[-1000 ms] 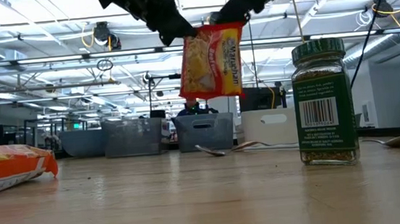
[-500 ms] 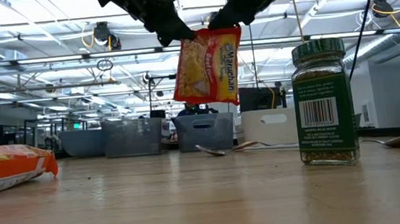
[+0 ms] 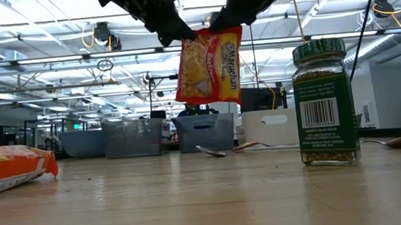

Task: Pick & Place Food Item
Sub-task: Put the red noodle pack into the white bin

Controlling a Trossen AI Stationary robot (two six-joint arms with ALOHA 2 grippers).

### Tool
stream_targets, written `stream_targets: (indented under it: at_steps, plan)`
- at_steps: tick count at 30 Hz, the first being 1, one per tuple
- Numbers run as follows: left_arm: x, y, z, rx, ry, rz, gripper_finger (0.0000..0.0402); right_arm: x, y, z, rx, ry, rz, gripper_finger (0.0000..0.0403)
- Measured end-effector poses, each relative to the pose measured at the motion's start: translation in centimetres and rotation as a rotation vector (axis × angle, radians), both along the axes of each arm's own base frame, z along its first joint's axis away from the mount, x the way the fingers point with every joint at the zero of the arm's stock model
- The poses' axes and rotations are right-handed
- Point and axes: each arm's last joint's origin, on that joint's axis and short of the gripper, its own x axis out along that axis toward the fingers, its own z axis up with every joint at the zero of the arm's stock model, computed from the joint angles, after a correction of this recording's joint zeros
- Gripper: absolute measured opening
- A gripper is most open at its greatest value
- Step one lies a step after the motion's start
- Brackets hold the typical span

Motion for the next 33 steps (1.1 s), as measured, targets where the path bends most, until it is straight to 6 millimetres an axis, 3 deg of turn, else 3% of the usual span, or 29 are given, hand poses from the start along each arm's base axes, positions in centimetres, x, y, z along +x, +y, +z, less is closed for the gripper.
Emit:
stream_targets:
  at_steps: [11,16,33]
  plan:
    - [0.07,0.01,0.09,0.005,-0.012,-0.002,0.0009,-0.14,0.03,-0.22,-0.023,0.022,0.015,0.0009]
    - [0.17,0.03,0.22,0.009,-0.028,-0.001,0.0009,-0.14,0.02,-0.22,-0.045,0.020,0.026,0.0002]
    - [0.34,0.09,0.50,-0.013,-0.063,-0.007,0.0142,-0.18,0.01,-0.30,-0.067,0.025,0.035,0.0000]
